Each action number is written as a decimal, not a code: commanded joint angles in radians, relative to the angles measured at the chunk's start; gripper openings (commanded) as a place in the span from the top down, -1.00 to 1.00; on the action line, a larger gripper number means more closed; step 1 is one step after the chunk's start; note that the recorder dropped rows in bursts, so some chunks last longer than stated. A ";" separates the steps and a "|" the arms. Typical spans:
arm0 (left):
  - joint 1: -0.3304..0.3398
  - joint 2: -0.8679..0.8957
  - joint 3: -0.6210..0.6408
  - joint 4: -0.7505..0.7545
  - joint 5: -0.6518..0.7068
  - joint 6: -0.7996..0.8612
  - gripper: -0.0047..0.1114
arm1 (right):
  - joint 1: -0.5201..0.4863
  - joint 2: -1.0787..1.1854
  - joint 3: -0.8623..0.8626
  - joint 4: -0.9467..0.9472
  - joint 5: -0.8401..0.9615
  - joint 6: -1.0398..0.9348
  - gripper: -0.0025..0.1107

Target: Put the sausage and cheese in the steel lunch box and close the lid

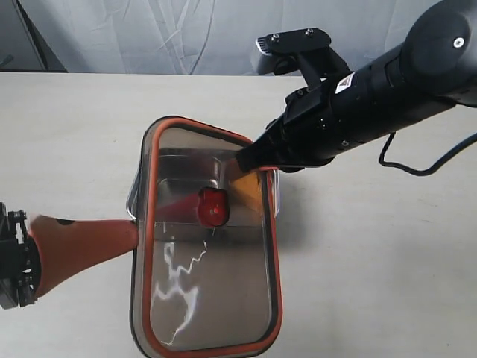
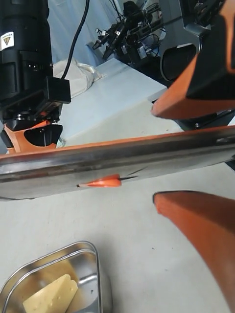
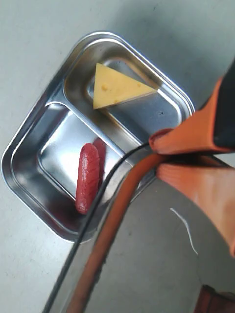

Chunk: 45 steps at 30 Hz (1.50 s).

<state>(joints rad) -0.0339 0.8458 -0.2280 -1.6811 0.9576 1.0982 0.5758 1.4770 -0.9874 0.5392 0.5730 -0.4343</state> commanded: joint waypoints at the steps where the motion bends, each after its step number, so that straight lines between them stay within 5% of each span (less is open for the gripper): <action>1: -0.006 0.004 -0.007 -0.018 0.011 0.005 0.14 | 0.024 0.001 -0.028 -0.089 -0.010 0.099 0.97; 21: -0.008 0.004 -0.007 0.022 -0.021 0.002 0.17 | 0.125 0.006 -0.035 -0.086 -0.055 0.144 0.97; 31: -0.008 0.004 -0.007 0.064 -0.063 0.002 0.92 | 0.125 0.006 -0.035 -0.077 -0.047 0.144 0.97; 45: -0.008 0.004 -0.007 0.059 -0.087 0.066 0.92 | 0.125 0.005 -0.035 -0.063 -0.045 0.118 0.97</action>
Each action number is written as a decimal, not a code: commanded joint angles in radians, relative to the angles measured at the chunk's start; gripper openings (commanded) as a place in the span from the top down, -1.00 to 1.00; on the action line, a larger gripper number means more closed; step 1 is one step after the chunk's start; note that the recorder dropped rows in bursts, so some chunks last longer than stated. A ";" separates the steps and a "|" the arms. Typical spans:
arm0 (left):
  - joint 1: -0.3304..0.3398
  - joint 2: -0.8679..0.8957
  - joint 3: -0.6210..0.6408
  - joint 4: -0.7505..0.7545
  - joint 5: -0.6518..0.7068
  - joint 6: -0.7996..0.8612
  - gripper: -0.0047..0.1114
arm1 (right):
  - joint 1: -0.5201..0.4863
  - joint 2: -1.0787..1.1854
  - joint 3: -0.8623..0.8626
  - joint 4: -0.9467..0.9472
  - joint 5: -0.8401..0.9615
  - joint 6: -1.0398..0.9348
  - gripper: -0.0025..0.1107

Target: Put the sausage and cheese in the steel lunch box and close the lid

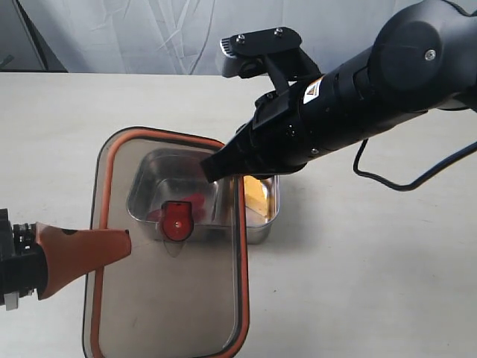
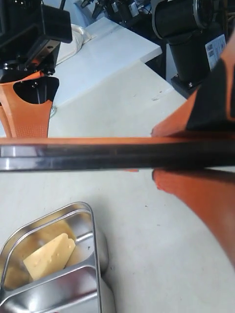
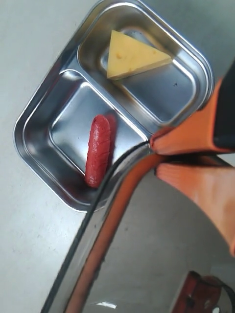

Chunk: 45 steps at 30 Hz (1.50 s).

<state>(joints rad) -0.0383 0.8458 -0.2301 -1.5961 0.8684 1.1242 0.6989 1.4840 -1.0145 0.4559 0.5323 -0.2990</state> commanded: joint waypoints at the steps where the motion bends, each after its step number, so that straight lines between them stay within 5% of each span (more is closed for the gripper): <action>1: -0.004 0.004 -0.005 -0.033 0.002 0.040 0.92 | 0.002 -0.002 -0.008 0.021 -0.004 -0.020 0.97; 14: -0.004 0.004 -0.005 -0.046 -0.020 0.043 0.92 | 0.002 -0.002 -0.008 0.019 -0.027 -0.024 0.96; 20: -0.004 0.004 -0.005 -0.050 -0.039 0.043 0.92 | 0.002 -0.002 -0.008 -0.029 -0.015 -0.024 0.22; 28: -0.004 0.004 -0.027 -0.038 -0.081 0.047 0.92 | 0.000 -0.085 -0.008 -0.127 -0.023 0.009 0.18; 33: -0.004 0.004 -0.178 0.086 -0.131 0.066 0.92 | 0.000 -0.238 -0.008 -0.415 0.022 0.274 0.18; 42: -0.008 0.004 -0.427 0.517 -0.310 0.062 0.92 | 0.000 -0.370 -0.008 -0.424 0.094 0.299 0.19; 45: -0.065 0.004 -0.480 0.640 -0.400 0.082 0.92 | 0.000 -0.374 -0.008 -0.424 0.102 0.299 0.19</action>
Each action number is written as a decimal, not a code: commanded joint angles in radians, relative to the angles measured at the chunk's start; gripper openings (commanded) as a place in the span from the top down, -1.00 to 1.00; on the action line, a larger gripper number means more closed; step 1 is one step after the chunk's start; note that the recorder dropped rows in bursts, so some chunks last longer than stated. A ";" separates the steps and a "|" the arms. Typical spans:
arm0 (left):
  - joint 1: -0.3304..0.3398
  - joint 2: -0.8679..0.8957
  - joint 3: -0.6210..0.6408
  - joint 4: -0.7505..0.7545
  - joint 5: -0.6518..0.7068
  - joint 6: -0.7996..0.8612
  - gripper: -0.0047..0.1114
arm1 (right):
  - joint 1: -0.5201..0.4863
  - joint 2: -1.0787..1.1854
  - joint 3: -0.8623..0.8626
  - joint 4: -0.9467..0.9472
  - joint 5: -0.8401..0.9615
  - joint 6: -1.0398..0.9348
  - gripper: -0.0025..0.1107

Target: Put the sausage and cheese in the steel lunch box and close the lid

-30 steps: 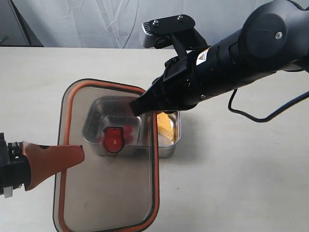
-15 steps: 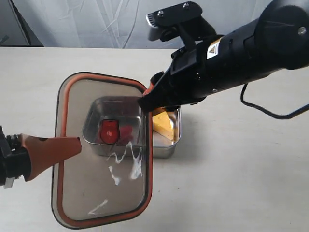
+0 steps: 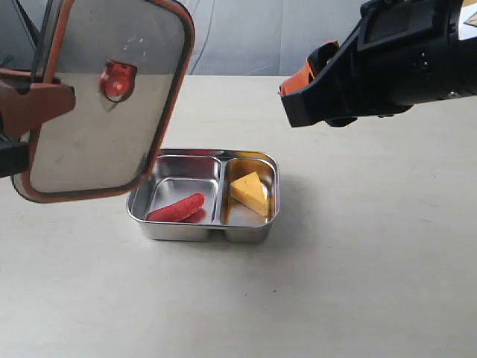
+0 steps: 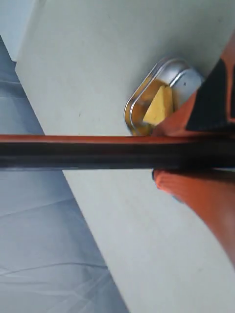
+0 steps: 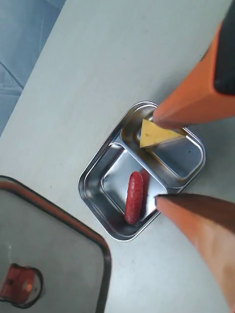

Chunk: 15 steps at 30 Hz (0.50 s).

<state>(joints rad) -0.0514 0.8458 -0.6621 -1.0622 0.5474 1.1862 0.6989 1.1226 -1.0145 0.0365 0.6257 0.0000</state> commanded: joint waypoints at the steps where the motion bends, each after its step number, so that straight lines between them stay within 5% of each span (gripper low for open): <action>1: -0.077 0.004 -0.061 0.142 -0.111 0.049 0.92 | 0.000 -0.013 -0.008 -0.005 0.013 0.000 0.19; 6: -0.244 0.015 -0.097 0.271 -0.291 0.254 0.92 | 0.000 -0.013 -0.008 -0.001 0.015 0.000 0.19; 11: -0.366 0.127 -0.092 0.476 -0.356 0.256 0.92 | 0.000 -0.021 -0.008 -0.014 0.050 0.000 0.19; 15: -0.432 0.255 -0.063 0.498 -0.556 0.257 0.92 | 0.000 -0.127 -0.008 -0.237 0.222 0.280 0.19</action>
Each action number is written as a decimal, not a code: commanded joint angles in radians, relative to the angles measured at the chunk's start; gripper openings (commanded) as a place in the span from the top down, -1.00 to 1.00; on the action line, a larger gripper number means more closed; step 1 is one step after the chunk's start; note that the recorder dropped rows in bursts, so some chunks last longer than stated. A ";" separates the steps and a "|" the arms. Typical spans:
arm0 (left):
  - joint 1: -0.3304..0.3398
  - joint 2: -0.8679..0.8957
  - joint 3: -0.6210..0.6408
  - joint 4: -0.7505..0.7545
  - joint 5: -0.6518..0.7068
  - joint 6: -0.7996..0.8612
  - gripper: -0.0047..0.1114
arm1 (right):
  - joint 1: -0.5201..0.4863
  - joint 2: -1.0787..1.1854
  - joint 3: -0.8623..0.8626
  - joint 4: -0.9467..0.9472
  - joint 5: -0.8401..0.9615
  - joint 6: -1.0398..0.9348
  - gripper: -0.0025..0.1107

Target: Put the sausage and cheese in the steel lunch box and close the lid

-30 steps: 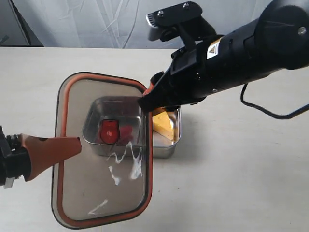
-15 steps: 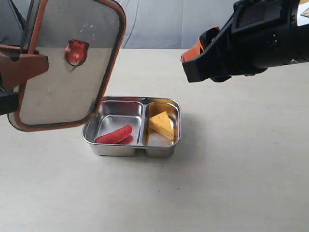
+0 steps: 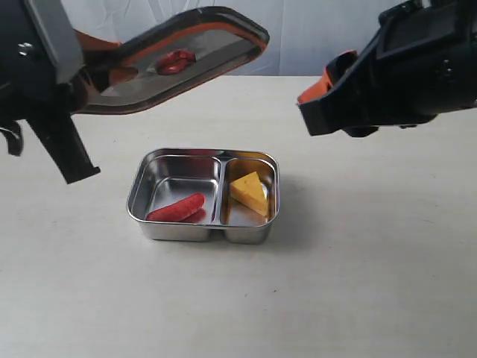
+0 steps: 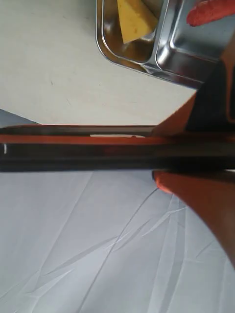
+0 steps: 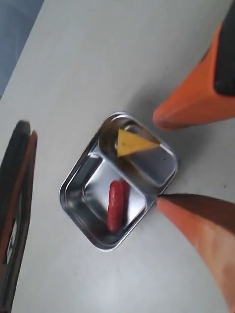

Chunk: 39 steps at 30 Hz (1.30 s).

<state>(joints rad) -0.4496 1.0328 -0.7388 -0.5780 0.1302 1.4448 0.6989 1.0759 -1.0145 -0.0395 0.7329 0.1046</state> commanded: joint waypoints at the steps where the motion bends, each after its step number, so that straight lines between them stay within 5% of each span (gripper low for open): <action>1: -0.049 0.115 0.014 0.017 -0.174 -0.002 0.92 | 0.000 -0.122 -0.008 -0.245 0.172 0.220 0.20; 3: -0.077 0.179 0.014 0.043 -0.215 0.005 0.92 | 0.000 -0.186 -0.008 -0.302 0.246 0.252 0.36; 6: -0.111 0.276 0.015 0.106 -0.280 0.018 0.92 | 0.000 -0.318 0.008 -0.356 0.316 0.274 0.97; 9: -0.142 0.321 0.033 0.075 -0.401 0.075 0.92 | 0.000 -0.407 0.035 -0.400 0.386 0.274 0.96; 17: -0.350 0.418 0.119 -0.484 -0.802 0.686 0.92 | 0.000 -0.573 0.141 -0.623 0.488 0.380 0.96; 26: -0.554 0.544 0.139 -0.595 -1.103 0.674 0.92 | 0.000 -0.735 0.230 -0.685 0.487 0.426 0.96; 39: -0.651 0.707 0.139 -0.602 -1.271 0.649 0.92 | 0.000 -0.929 0.338 -0.724 0.488 0.430 0.97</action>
<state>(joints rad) -1.0736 1.7225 -0.6045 -1.1846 -1.1012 2.0954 0.6989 0.1759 -0.7029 -0.7395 1.2197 0.5349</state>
